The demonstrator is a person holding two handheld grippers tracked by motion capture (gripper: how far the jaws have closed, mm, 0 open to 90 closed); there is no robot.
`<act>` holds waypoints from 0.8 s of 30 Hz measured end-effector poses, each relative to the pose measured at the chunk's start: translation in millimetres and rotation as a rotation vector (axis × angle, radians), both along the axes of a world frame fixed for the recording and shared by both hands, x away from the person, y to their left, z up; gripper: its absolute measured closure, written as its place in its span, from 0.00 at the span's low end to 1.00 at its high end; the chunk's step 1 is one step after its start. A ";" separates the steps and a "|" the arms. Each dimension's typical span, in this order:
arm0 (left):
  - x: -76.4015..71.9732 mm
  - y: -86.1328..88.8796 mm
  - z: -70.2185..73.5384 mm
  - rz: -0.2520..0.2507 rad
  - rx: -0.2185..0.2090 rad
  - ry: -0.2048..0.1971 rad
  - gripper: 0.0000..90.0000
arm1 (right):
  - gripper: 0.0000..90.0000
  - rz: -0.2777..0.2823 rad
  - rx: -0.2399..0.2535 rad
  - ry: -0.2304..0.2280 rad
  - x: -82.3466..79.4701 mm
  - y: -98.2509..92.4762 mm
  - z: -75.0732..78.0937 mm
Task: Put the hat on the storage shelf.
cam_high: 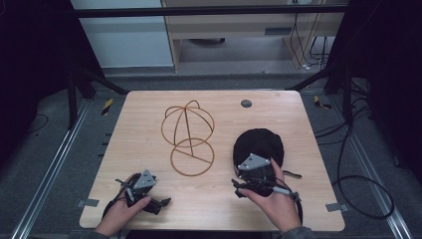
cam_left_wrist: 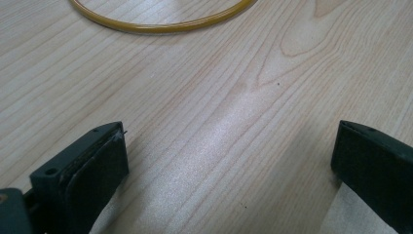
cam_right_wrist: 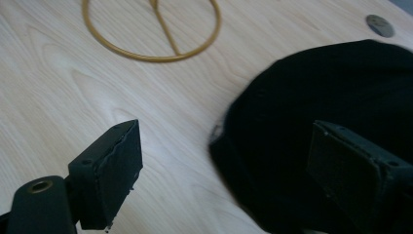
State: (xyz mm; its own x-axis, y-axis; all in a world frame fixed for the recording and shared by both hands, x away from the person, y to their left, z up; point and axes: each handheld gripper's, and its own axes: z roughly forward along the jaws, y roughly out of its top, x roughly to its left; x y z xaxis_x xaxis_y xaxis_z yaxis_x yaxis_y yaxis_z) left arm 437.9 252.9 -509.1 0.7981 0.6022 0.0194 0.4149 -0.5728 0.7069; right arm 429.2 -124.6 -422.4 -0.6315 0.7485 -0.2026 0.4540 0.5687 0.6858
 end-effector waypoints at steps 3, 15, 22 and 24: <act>0.0 0.0 -0.1 0.001 -0.001 -0.001 0.00 | 0.16 0.003 -0.056 0.013 8.2 -10.7 14.7; 0.0 0.0 -0.1 0.000 -0.001 0.000 0.00 | 0.19 0.005 -0.181 0.181 68.6 -45.6 51.3; 0.0 -0.2 -0.1 0.002 -0.004 -0.002 0.00 | 0.17 0.011 -0.213 0.235 100.7 -47.3 58.0; 0.0 -0.2 -0.2 0.002 -0.004 -0.002 0.00 | 0.17 0.019 -0.233 0.243 107.3 -44.8 60.1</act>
